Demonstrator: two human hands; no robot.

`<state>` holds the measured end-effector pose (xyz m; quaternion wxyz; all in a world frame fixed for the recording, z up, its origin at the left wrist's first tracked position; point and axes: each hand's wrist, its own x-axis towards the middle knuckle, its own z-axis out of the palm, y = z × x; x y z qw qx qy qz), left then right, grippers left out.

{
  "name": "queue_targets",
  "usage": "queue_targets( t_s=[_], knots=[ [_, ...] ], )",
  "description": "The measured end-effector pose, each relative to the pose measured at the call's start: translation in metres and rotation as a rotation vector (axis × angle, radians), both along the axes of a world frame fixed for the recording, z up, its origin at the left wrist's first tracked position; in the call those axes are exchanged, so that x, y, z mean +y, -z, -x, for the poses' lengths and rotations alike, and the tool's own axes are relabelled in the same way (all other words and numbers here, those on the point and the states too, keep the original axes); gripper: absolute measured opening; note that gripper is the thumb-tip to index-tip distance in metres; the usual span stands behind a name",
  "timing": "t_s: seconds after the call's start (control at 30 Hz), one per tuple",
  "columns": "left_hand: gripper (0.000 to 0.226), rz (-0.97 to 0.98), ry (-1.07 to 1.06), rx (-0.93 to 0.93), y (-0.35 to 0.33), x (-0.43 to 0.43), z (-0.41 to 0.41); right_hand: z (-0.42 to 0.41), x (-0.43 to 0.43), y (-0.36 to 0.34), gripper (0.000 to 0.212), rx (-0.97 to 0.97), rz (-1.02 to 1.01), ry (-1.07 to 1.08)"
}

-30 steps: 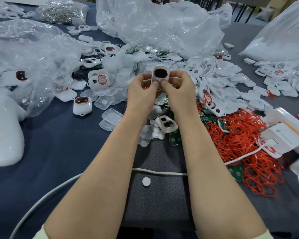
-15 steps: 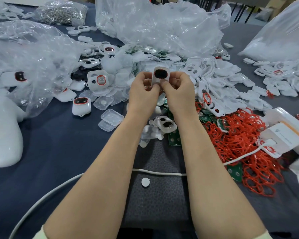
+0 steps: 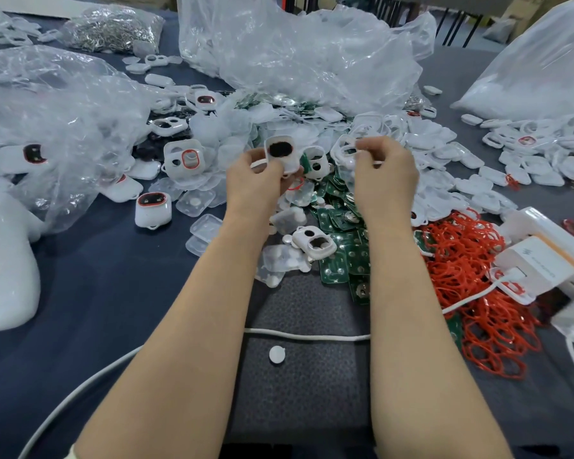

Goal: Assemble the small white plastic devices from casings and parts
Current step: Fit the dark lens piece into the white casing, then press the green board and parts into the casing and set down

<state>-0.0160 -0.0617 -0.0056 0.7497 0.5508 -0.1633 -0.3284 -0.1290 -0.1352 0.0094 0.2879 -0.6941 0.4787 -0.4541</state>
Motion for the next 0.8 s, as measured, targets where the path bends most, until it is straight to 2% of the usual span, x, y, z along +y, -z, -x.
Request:
queue_targets(
  t_s=[0.1,0.23,0.43,0.53,0.67,0.73,0.8],
  knots=[
    [0.020,0.072,-0.026,0.133,-0.004,0.002,-0.003,0.008,-0.004,-0.001,0.023,0.136,-0.035,0.050],
    [0.023,0.104,-0.061,0.192,-0.008,0.006,-0.009,0.006,0.003,0.000,0.023,0.409,-0.099,-0.123],
    [0.021,0.111,-0.047,0.224,-0.009,0.007,-0.007,-0.007,0.008,0.009,0.044,0.694,-0.019,-0.207],
    [0.028,0.093,-0.049,0.235,-0.009,0.008,-0.008,-0.011,0.010,0.013,0.041,0.688,0.013,-0.211],
    [0.030,0.128,-0.109,0.230,-0.008,0.009,-0.013,-0.015,0.014,0.013,0.028,0.460,0.025,-0.164],
    [0.034,0.145,-0.141,0.228,-0.008,0.009,-0.014,-0.020,0.015,0.015,0.028,0.511,0.029,-0.182],
    [0.035,0.148,-0.149,0.214,-0.008,0.008,-0.014,-0.025,0.016,0.018,0.037,0.660,0.013,-0.201]
  ],
)
